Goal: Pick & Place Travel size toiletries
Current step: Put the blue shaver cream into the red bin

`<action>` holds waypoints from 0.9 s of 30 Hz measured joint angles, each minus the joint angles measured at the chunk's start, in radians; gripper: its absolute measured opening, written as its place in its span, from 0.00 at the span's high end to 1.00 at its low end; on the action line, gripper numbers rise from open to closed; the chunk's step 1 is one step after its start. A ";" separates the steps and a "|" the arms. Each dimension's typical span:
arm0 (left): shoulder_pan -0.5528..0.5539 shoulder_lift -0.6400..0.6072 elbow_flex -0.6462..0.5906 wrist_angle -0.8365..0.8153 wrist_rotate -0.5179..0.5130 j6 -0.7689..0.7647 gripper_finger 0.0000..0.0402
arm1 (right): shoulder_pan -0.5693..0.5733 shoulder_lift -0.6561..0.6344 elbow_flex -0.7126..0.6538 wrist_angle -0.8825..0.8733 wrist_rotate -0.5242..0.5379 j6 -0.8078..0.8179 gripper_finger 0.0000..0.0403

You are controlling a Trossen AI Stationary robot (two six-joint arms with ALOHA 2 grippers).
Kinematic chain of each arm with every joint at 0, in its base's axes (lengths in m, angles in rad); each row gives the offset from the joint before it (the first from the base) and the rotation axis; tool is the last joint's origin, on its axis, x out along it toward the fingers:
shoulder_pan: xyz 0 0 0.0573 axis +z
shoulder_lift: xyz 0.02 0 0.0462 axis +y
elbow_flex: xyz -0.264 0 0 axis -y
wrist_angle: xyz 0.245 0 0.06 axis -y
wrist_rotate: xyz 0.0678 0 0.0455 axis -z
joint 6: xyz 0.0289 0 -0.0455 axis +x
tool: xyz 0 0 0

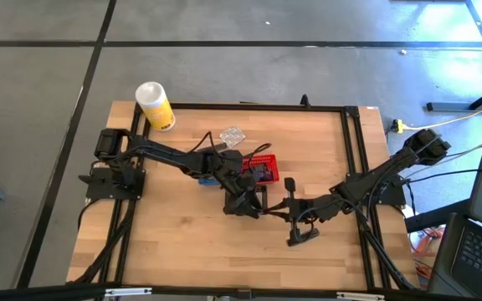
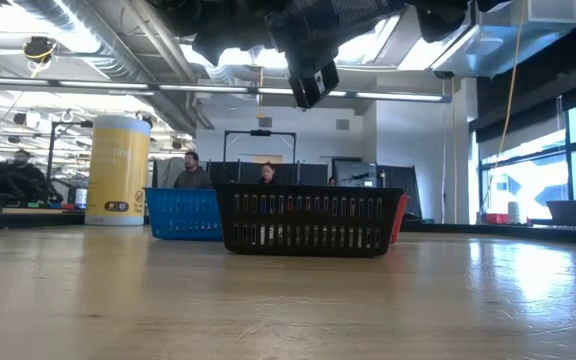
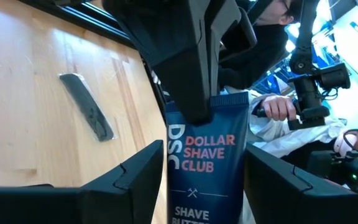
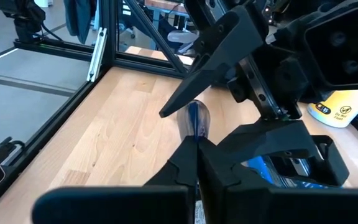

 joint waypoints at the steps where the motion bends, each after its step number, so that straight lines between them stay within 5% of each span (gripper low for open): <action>1: 0.000 0.000 0.000 0.000 -0.001 0.000 0.50 | 0.000 0.000 0.000 0.000 0.000 0.000 0.99; 11: 0.016 0.000 0.000 0.000 0.071 0.027 0.36 | 0.000 0.000 0.000 0.000 -0.042 0.049 1.00; 18: 0.084 -0.021 0.001 -0.023 0.124 -0.023 0.36 | 0.000 0.000 0.000 -0.036 -0.071 0.105 1.00; 22: 0.113 -0.054 0.000 -0.076 0.106 -0.009 0.37 | -0.009 0.000 0.000 -0.088 -0.062 0.155 1.00; 27: 0.124 -0.140 0.000 -0.226 -0.036 0.097 0.37 | -0.047 0.000 0.000 -0.156 -0.016 0.228 1.00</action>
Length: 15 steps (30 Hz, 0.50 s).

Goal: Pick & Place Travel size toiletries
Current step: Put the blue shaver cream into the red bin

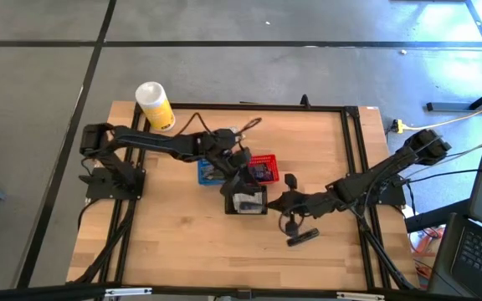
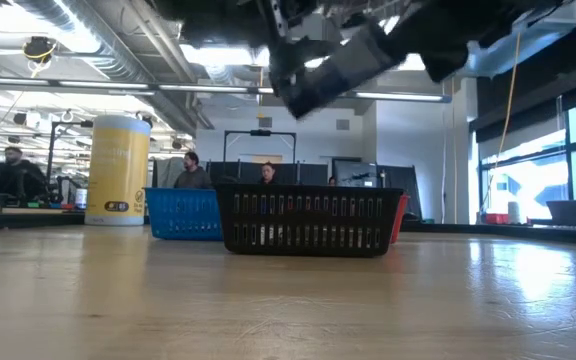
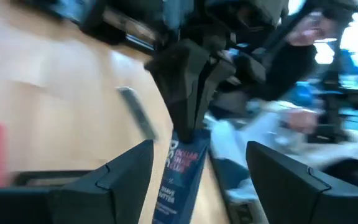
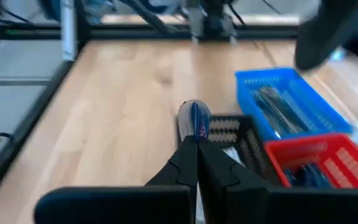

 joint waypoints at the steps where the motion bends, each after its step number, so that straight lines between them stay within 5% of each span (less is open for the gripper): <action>1: 0.000 -0.022 0.000 -0.034 -0.054 0.028 0.37 | -0.012 0.000 0.000 -0.017 0.003 0.017 1.00; 8: -0.052 -0.158 0.000 -0.177 -0.521 0.131 0.37 | -0.128 0.000 0.000 -0.051 -0.011 0.114 1.00; 15: -0.143 -0.264 -0.001 -0.282 -0.878 0.198 0.37 | -0.264 0.000 0.000 -0.045 -0.119 0.169 1.00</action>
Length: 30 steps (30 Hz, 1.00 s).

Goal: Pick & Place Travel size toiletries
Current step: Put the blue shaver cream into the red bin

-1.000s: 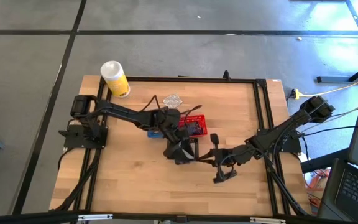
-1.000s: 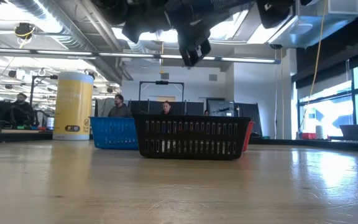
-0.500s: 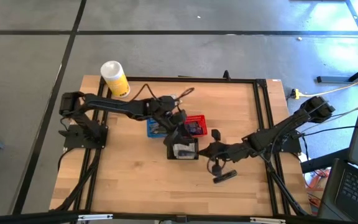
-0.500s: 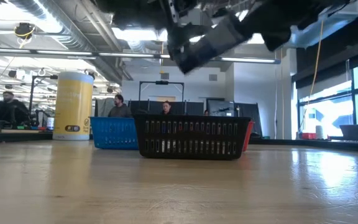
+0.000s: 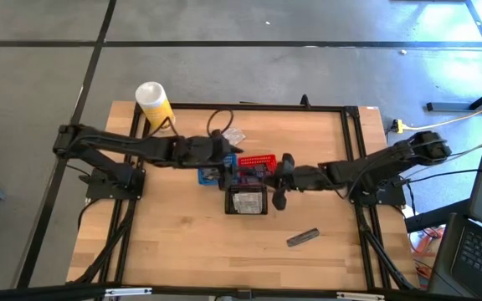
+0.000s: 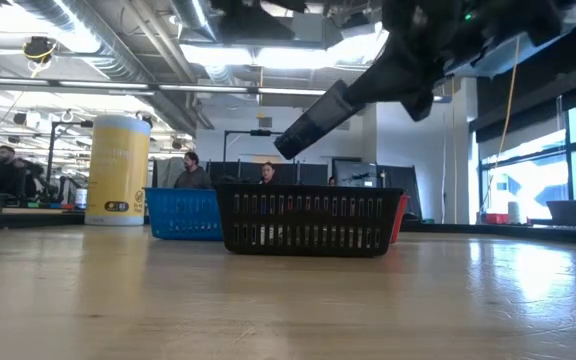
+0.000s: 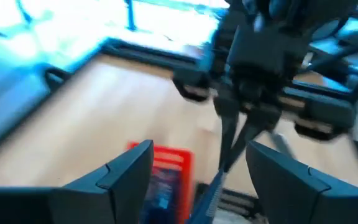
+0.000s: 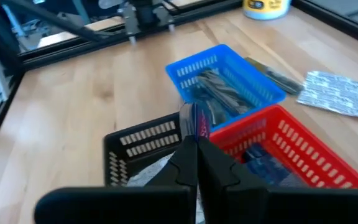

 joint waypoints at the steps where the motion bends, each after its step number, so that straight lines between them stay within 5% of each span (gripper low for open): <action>1: -0.018 -0.011 0.000 -0.005 -0.062 0.009 0.37 | -0.016 0.000 0.000 -0.003 -0.011 0.008 1.00; 6: -0.119 -0.031 0.000 -0.027 -0.368 0.054 0.37 | -0.083 0.000 0.000 -0.024 -0.050 0.038 1.00; 10: -0.179 -0.031 0.000 -0.049 -0.502 0.053 0.37 | -0.119 0.000 0.000 -0.052 -0.059 0.051 1.00; 21: -0.307 -0.029 -0.003 -0.048 -0.618 0.015 0.37 | -0.192 0.000 0.000 -0.078 -0.067 0.074 1.00; 30: -0.362 -0.029 -0.004 -0.048 -0.613 0.016 0.37 | -0.213 0.092 0.000 -0.066 -0.079 0.104 1.00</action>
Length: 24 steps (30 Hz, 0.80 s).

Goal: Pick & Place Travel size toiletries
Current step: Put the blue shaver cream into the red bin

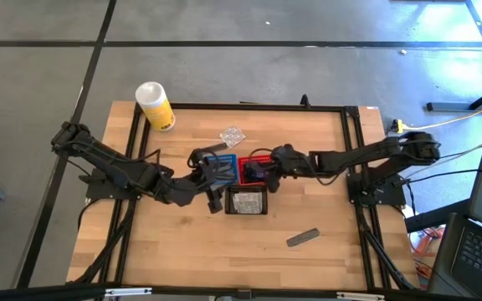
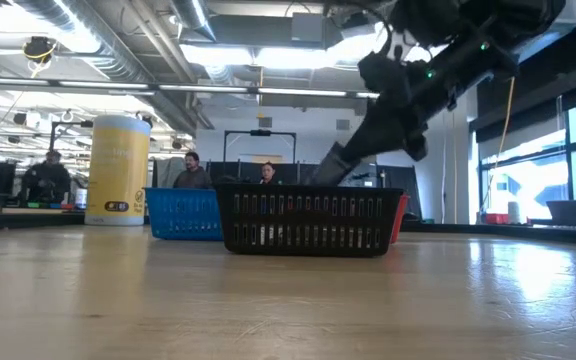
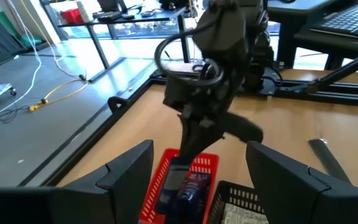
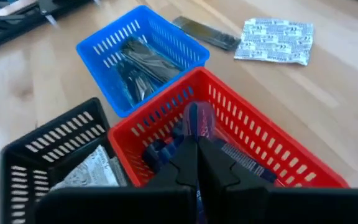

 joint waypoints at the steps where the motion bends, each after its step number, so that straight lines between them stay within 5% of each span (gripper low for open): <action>1: -0.002 0.000 0.000 0.000 0.000 0.000 0.37 | -0.001 0.014 0.000 0.010 0.000 0.004 1.00; 16: -0.008 0.001 -0.001 0.000 0.063 0.002 0.37 | -0.066 0.068 0.000 -0.010 -0.014 0.046 1.00; 24: -0.008 0.001 -0.001 0.000 0.063 0.002 0.37 | -0.071 0.068 0.000 -0.022 -0.070 0.047 0.87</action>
